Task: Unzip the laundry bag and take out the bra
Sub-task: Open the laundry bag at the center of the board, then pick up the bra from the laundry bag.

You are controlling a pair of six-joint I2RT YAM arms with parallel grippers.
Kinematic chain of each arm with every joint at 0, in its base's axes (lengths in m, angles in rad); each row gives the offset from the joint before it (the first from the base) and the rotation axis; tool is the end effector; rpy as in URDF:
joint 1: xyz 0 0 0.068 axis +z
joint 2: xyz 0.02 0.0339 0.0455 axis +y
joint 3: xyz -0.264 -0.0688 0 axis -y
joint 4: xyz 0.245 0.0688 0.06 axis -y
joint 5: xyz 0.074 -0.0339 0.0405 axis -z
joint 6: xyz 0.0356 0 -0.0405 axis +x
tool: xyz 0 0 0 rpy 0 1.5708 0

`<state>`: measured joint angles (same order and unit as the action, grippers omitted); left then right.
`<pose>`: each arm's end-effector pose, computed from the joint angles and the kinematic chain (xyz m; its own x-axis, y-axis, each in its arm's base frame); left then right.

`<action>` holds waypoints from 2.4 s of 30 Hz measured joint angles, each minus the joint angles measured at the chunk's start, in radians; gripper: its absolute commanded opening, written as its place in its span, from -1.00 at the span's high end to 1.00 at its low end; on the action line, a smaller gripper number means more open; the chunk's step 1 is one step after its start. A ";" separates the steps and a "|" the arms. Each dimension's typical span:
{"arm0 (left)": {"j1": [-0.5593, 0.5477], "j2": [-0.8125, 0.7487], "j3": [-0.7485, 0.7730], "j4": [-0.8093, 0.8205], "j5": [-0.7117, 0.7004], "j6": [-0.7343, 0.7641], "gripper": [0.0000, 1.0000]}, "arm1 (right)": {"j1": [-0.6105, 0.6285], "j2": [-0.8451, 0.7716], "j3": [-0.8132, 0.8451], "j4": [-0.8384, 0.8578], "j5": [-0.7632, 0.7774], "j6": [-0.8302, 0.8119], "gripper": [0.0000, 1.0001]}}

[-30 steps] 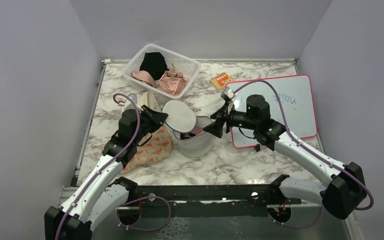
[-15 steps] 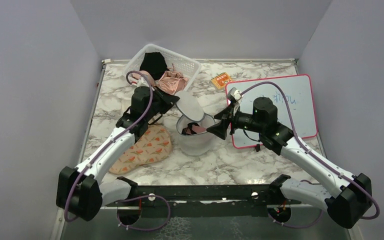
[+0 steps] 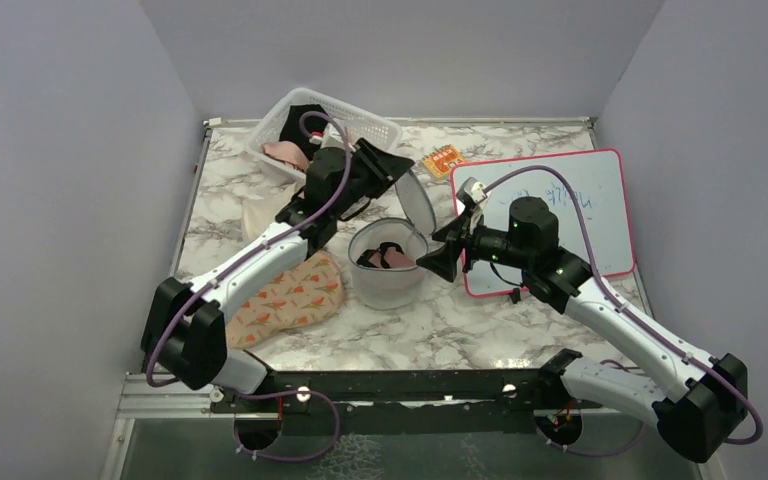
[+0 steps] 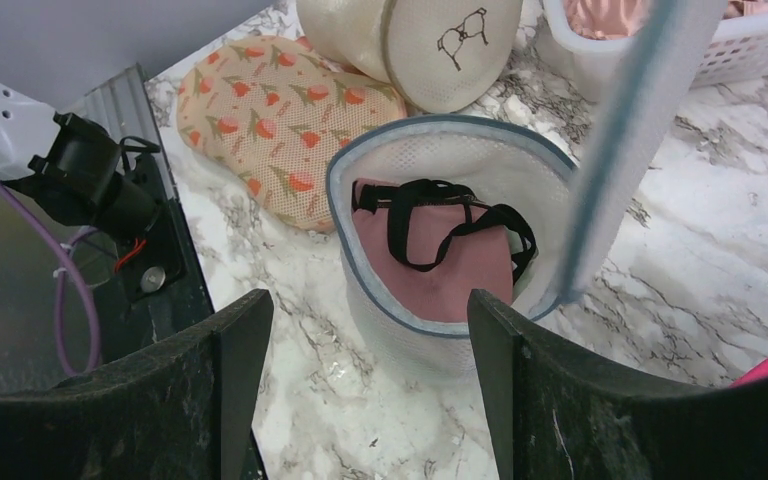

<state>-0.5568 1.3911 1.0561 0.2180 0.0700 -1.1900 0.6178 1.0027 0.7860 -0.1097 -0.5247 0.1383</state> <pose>0.2811 -0.1779 0.3366 -0.5810 -0.7292 -0.3615 0.1258 0.3584 -0.9251 0.1767 0.1474 0.3083 -0.3813 -0.1246 -0.9160 -0.8436 0.4521 0.2897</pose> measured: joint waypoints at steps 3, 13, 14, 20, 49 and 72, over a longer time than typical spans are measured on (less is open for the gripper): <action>-0.052 0.087 0.069 0.025 0.003 0.021 0.14 | 0.000 -0.003 0.000 -0.003 0.005 0.000 -0.40; -0.038 0.097 0.131 -0.106 0.032 0.264 -0.63 | 0.000 -0.032 0.000 -0.030 0.027 -0.009 -0.40; -0.029 0.077 0.130 -0.132 0.034 0.303 -0.64 | 0.000 -0.032 0.000 -0.031 0.029 -0.010 -0.40; 0.017 -0.069 0.090 -0.285 0.043 0.551 -0.54 | 0.000 0.000 -0.002 -0.021 0.028 -0.010 -0.40; 0.002 -0.103 -0.084 -0.477 0.204 0.805 0.04 | 0.038 0.446 0.129 0.006 -0.161 -0.027 0.31; -0.205 -0.024 -0.084 -0.539 -0.004 0.883 0.20 | 0.039 0.435 -0.047 0.175 -0.237 0.086 0.58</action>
<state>-0.7620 1.3674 0.9718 -0.3206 0.0662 -0.3073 0.6563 1.4376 0.7395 0.0650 -0.7616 0.2241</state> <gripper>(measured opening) 0.369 0.208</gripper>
